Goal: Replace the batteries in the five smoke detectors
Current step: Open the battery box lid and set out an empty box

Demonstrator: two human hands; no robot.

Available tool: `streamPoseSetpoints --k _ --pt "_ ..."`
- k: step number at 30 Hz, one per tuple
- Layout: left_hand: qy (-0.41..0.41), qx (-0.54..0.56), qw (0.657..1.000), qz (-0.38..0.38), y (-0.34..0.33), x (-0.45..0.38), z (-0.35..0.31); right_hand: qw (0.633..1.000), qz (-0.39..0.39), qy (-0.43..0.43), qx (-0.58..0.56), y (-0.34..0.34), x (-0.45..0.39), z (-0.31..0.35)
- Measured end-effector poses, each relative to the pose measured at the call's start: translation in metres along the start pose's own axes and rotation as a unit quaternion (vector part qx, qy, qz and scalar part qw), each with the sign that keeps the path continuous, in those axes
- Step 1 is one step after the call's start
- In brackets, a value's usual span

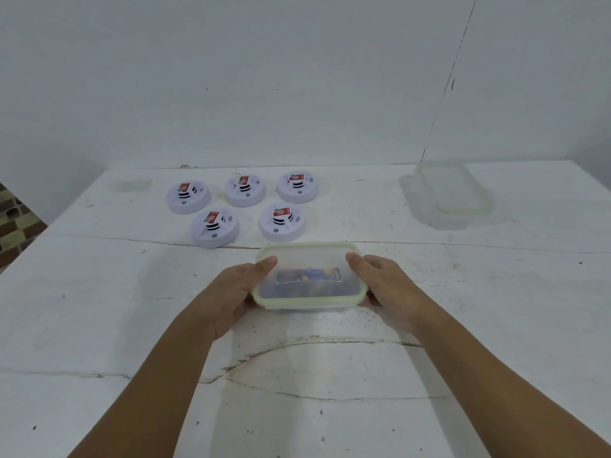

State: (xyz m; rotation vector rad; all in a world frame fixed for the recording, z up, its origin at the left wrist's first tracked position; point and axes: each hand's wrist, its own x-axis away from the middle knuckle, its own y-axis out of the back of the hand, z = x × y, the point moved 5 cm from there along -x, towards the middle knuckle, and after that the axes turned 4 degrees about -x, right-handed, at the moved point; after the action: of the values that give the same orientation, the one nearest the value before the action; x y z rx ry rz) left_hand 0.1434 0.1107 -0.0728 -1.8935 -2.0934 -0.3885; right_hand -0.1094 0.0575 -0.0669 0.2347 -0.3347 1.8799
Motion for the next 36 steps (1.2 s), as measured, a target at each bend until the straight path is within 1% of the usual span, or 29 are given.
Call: streamPoseSetpoints --k 2,3,7,9,11,12,14,15,16,17,19,21,23,25,28,29,31,33,36 --pt "0.001 0.025 0.999 -0.045 0.005 -0.002 0.002 1.000 -0.008 0.014 -0.022 0.001 0.000 0.001" --pt "0.001 0.028 0.998 -0.053 0.006 -0.002 0.003 0.999 -0.009 0.018 -0.030 0.002 0.000 0.002" --pt "0.004 0.047 0.998 -0.039 0.002 0.002 0.002 0.999 -0.002 0.018 -0.043 0.002 0.001 -0.002" --pt "0.002 0.062 0.996 -0.057 0.003 0.004 -0.001 0.999 -0.018 0.011 -0.041 0.003 0.001 -0.002" --pt "-0.001 0.074 0.990 -0.116 0.008 0.006 -0.002 0.998 -0.038 0.002 -0.046 0.003 0.002 0.001" --pt "-0.004 0.069 0.984 -0.166 0.013 0.009 -0.002 0.997 -0.047 -0.002 -0.054 0.004 0.002 0.003" --pt "-0.025 0.032 0.960 -0.278 0.024 0.027 -0.004 0.997 -0.060 -0.004 -0.055 0.006 0.002 0.006" --pt "-0.031 0.020 0.952 -0.303 0.024 0.038 -0.006 0.997 -0.067 -0.002 -0.043 0.007 0.001 0.008" --pt "-0.024 0.023 0.953 -0.302 0.023 0.047 -0.005 0.997 -0.081 0.007 -0.017 0.009 -0.001 0.011" --pt "-0.010 0.032 0.959 -0.281 0.018 0.055 -0.003 0.995 -0.099 0.022 0.020 0.011 -0.003 0.015" --pt "0.035 0.017 0.977 -0.208 0.002 0.071 0.005 0.989 -0.109 0.058 0.080 0.012 -0.010 0.026" --pt "0.065 -0.016 0.988 -0.136 -0.015 0.081 0.012 0.992 -0.073 0.057 0.089 0.008 -0.016 0.035" --pt "0.074 -0.019 0.991 -0.108 -0.030 0.085 0.016 0.993 -0.024 0.037 0.106 0.000 -0.020 0.040" --pt "0.072 -0.004 0.992 -0.106 -0.042 0.085 0.014 0.992 -0.007 0.034 0.121 -0.004 -0.023 0.041" --pt "0.048 -0.006 0.990 -0.129 -0.047 0.076 0.010 0.989 -0.021 0.020 0.143 -0.001 -0.022 0.039" --pt "0.039 -0.011 0.989 -0.144 -0.046 0.071 0.009 0.986 -0.004 0.003 0.164 -0.001 -0.020 0.036" --pt "0.028 -0.020 0.985 -0.169 -0.039 0.058 0.008 0.980 0.055 -0.034 0.189 -0.006 -0.013 0.029" --pt "0.021 -0.023 0.985 -0.172 -0.036 0.046 0.005 0.979 0.092 -0.047 0.173 -0.013 -0.009 0.024" --pt "0.009 -0.022 0.988 -0.153 -0.037 0.034 -0.001 0.987 0.087 -0.055 0.126 -0.021 -0.008 0.016"
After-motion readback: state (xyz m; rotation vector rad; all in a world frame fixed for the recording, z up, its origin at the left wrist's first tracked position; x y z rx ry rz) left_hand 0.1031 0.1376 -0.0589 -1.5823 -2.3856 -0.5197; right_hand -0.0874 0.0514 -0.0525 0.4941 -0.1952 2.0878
